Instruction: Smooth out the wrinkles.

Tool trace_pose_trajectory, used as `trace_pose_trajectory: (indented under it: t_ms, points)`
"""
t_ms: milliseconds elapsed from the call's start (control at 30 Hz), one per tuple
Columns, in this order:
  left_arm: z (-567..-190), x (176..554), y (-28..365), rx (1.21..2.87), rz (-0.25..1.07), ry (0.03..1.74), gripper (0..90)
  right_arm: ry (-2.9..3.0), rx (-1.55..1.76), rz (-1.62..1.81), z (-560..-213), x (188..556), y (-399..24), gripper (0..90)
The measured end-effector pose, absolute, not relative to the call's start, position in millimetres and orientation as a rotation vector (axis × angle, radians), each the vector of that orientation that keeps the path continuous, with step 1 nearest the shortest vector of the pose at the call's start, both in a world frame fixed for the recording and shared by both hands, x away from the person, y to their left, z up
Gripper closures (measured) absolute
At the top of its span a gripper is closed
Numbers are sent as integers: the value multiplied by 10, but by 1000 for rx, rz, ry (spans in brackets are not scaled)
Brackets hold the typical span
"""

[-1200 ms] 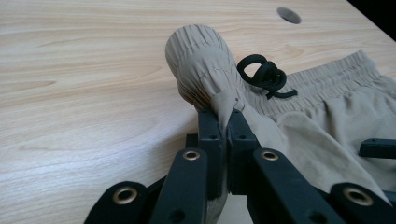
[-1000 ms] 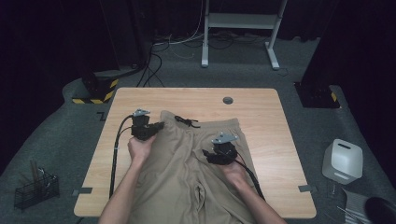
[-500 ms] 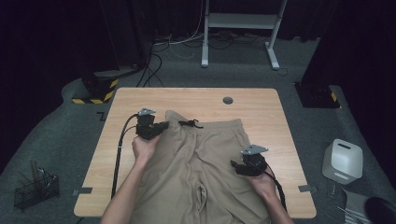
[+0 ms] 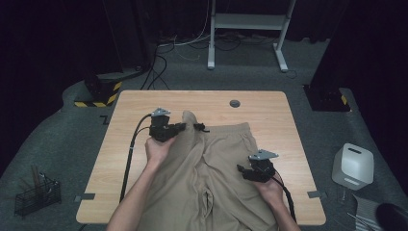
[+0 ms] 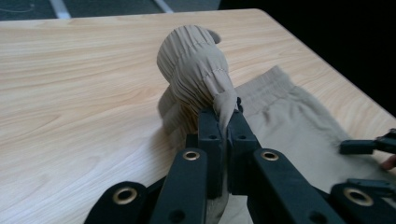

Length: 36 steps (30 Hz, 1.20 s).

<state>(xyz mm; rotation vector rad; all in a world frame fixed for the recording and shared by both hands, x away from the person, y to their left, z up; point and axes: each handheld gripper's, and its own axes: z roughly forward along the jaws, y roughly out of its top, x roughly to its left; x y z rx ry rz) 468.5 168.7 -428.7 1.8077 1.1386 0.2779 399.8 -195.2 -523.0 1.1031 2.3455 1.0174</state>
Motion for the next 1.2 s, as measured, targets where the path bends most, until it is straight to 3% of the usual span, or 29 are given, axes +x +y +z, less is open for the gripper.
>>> trace_pose_trajectory:
  t_ms: [1200]
  points:
    - [-4303,4909,521,1860,112,961,865,2339,1103,1013,-5230,4018,-1904,381]
